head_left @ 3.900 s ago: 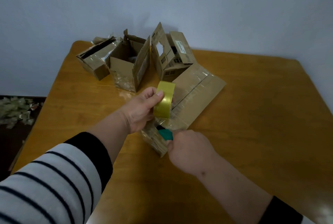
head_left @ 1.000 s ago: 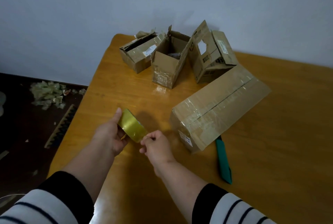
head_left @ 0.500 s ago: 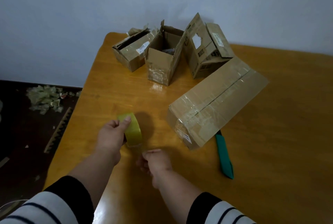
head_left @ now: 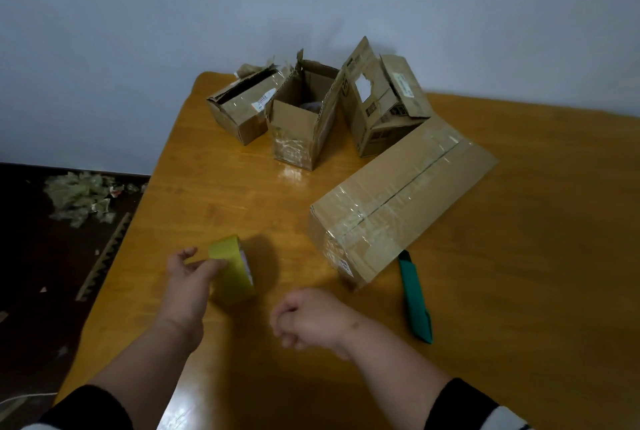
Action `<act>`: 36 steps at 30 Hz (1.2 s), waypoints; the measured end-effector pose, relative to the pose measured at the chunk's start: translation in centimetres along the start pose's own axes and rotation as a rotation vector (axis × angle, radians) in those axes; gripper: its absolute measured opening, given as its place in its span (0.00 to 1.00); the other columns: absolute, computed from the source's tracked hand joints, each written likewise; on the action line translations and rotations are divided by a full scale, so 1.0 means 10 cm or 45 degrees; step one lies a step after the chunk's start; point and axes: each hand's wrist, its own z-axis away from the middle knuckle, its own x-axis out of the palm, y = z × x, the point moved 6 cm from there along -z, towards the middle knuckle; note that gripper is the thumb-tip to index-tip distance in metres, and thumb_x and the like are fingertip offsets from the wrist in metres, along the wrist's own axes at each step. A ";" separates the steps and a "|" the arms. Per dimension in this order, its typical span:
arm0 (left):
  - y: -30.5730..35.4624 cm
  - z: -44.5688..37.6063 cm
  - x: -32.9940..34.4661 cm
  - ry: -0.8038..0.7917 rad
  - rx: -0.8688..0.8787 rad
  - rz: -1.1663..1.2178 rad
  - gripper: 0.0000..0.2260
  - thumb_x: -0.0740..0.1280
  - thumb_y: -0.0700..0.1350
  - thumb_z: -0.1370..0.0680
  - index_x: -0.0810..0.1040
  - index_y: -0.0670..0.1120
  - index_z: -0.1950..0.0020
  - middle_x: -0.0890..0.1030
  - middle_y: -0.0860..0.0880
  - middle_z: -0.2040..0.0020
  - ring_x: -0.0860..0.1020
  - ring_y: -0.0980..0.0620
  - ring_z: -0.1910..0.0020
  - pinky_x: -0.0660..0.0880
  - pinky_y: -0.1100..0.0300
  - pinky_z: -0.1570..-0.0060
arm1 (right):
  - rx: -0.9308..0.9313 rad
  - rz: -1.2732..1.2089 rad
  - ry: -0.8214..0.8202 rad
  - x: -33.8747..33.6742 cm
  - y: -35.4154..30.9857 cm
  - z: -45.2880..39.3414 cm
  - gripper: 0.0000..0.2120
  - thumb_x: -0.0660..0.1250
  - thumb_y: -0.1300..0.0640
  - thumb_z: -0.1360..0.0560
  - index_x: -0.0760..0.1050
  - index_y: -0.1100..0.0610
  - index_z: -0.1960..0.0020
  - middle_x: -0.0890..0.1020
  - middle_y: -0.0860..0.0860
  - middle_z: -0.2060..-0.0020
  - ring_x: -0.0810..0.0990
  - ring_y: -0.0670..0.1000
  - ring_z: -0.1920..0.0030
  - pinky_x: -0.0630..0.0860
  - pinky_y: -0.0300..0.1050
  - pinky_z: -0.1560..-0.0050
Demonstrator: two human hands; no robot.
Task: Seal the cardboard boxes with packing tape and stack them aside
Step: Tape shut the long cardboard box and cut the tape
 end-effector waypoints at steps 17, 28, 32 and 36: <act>0.26 0.68 1.58 -0.646 1.125 -1.704 0.34 0.53 0.52 0.19 0.32 0.54 0.23 0.36 0.60 0.22 0.30 0.60 0.25 0.40 0.47 0.23 | -0.716 1.533 0.508 -1.04 0.02 0.36 0.34 0.49 0.41 0.20 0.45 0.55 0.19 0.45 0.50 0.20 0.40 0.46 0.21 0.41 0.49 0.22; 0.21 0.66 1.59 -0.538 1.202 -1.828 0.32 0.46 0.68 0.23 0.30 0.65 0.27 0.31 0.62 0.24 0.27 0.59 0.26 0.39 0.42 0.26 | -0.666 1.619 0.510 -1.54 0.07 0.36 0.34 0.38 0.35 0.21 0.50 0.50 0.20 0.51 0.46 0.20 0.45 0.45 0.21 0.43 0.49 0.22; 0.31 0.68 1.61 -0.448 1.212 -1.913 0.31 0.49 0.67 0.23 0.42 0.65 0.23 0.41 0.59 0.20 0.33 0.57 0.24 0.37 0.39 0.27 | -0.673 1.587 0.629 -1.64 -0.02 0.36 0.34 0.39 0.36 0.21 0.57 0.51 0.21 0.57 0.48 0.21 0.48 0.47 0.21 0.45 0.52 0.22; 0.37 0.82 1.70 -0.421 1.189 -1.948 0.34 0.35 0.62 0.27 0.52 0.58 0.21 0.47 0.56 0.19 0.38 0.53 0.22 0.34 0.40 0.26 | -0.480 1.609 0.629 -1.76 0.07 0.28 0.37 0.33 0.34 0.23 0.43 0.52 0.20 0.43 0.48 0.20 0.37 0.47 0.22 0.39 0.55 0.22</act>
